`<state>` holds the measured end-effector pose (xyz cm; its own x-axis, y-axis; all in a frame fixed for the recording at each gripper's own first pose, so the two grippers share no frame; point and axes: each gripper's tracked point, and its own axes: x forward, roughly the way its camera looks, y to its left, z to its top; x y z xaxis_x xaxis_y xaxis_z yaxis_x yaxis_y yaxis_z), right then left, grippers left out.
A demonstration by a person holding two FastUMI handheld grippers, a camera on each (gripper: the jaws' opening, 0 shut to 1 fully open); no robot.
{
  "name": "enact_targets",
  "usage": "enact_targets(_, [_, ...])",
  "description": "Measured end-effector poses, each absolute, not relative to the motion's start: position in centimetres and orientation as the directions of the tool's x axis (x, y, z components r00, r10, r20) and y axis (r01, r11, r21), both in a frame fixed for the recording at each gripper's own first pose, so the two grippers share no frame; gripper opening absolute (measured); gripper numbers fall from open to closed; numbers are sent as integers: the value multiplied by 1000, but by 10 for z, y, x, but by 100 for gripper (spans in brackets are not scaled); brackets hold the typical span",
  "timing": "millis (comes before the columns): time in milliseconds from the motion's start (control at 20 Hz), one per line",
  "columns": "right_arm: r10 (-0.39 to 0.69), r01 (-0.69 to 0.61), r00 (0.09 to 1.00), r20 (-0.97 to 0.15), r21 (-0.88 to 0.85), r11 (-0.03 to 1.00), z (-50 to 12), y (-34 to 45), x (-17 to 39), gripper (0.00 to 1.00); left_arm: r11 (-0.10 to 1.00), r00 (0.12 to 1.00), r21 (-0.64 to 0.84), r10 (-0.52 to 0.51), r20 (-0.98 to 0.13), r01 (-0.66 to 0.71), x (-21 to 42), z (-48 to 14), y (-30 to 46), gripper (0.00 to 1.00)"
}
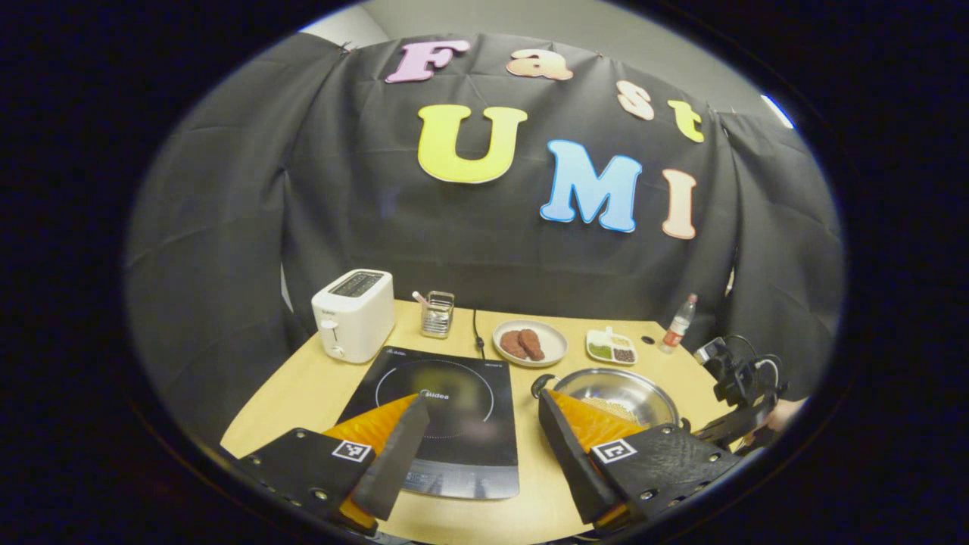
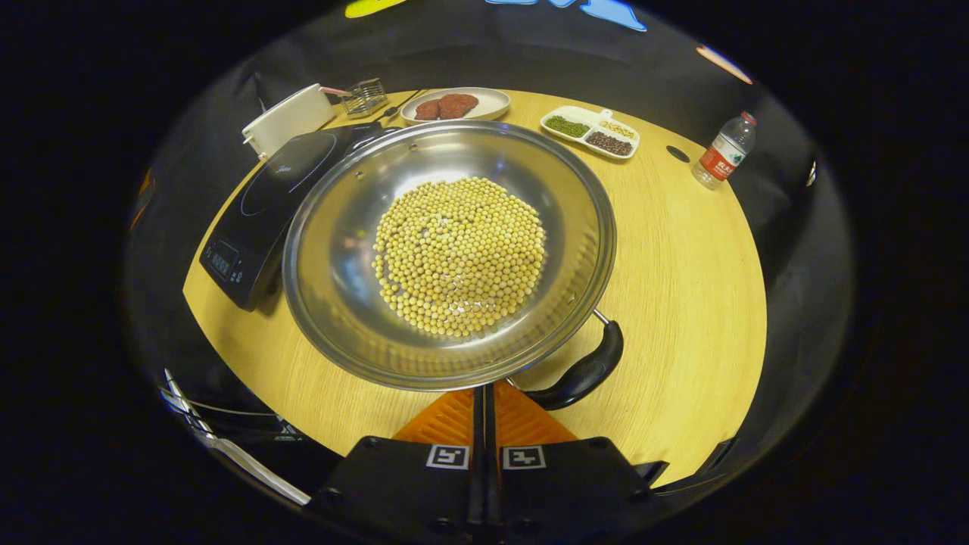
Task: First push the handle of the pot to place it horizontally, then grasp the pot with both hands and set it on the induction cooktop.
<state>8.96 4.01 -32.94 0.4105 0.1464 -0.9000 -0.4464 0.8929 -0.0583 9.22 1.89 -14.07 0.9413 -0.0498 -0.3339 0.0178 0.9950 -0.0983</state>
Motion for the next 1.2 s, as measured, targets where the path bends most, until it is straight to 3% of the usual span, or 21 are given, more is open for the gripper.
enact_targets(500, [100,-455,418,-903,-113,883,-328,1,124,2,994,931,-110,-32,-364,-9,108,-154,-6,89])
enact_targets(1200, [182,-508,396,-900,-49,860,-326,-31,178,2,983,902,-76,123,-414,-169,96,-162,-49,89])
